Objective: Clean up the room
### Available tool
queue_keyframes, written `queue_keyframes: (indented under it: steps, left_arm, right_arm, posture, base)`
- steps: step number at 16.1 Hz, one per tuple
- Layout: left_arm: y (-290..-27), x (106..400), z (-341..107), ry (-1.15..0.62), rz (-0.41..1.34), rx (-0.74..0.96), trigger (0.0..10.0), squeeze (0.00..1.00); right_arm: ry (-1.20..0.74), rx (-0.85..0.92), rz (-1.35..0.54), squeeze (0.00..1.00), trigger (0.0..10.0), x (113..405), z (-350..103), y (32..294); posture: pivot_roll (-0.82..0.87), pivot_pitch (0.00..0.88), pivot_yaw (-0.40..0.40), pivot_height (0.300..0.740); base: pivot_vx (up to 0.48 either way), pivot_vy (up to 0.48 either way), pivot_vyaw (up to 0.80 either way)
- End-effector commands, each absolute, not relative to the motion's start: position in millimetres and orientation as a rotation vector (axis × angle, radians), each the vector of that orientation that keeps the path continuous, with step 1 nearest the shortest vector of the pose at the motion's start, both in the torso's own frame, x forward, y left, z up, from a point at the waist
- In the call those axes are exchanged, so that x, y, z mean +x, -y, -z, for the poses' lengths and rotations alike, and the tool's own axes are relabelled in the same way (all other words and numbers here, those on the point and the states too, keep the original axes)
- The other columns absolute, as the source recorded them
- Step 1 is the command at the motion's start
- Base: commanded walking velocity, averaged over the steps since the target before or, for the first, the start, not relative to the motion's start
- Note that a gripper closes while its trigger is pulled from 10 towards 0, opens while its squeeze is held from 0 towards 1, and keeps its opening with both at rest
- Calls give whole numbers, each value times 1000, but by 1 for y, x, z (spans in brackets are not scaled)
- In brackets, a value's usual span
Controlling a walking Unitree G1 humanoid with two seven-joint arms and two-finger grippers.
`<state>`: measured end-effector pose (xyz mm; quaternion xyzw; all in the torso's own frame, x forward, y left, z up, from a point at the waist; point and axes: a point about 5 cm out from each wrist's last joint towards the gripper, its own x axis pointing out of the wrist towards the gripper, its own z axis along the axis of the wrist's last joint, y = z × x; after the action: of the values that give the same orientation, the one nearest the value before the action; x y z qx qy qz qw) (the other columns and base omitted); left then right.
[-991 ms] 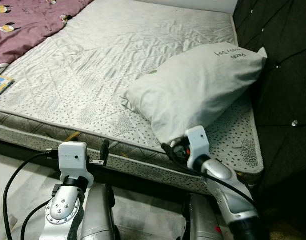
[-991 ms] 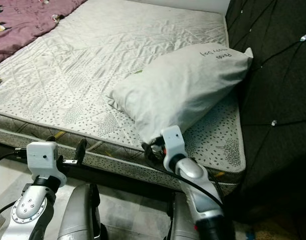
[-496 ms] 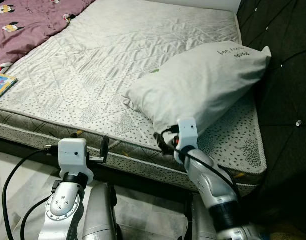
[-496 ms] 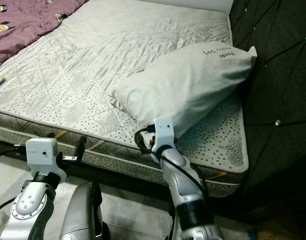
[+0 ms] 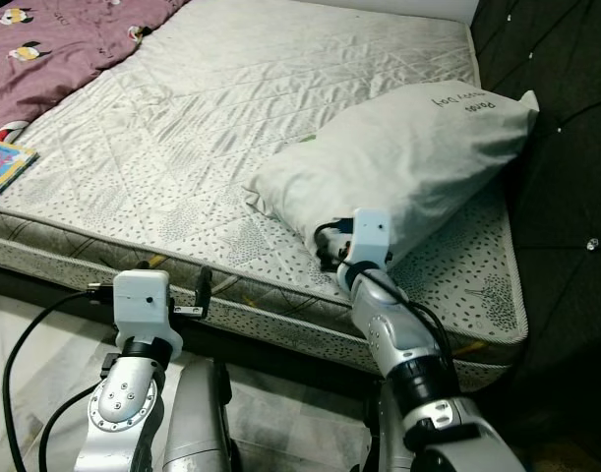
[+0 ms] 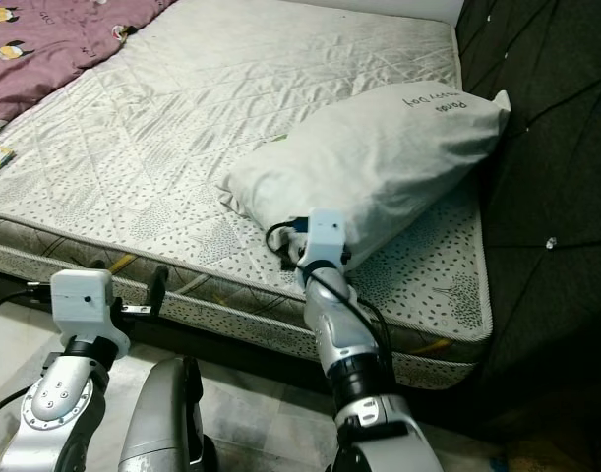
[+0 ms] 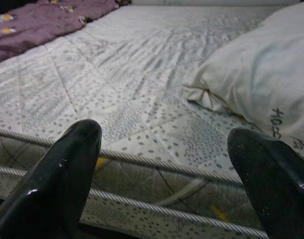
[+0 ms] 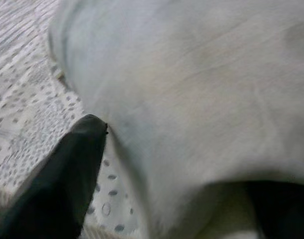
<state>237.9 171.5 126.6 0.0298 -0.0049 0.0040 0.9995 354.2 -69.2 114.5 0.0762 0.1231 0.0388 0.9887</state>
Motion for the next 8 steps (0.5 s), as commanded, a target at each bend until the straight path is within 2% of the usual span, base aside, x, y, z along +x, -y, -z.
queue_keyframes:
  steps: [1, 4, 8]
  left_arm:
    - [-175, 237, -130, 17, -26, 70, 10000, 0]
    - [-175, 238, -131, 20, -27, 68, 10000, 0]
    - [-158, 241, -129, 0, 59, -15, 10000, 0]
  right_arm:
    - [-194, 183, -77, 0, 0, 359, -127, 59]
    - [-190, 208, -77, 0, 0, 358, -127, 51]
    - [-193, 266, -100, 0, 0, 355, -118, 49]
  posture:
    - [133, 104, -24, 548]
    - [128, 100, -21, 548]
    - [116, 86, -12, 548]
  base:
    - [0, 0, 0]
    - [0, 0, 0]
    - [0, 0, 0]
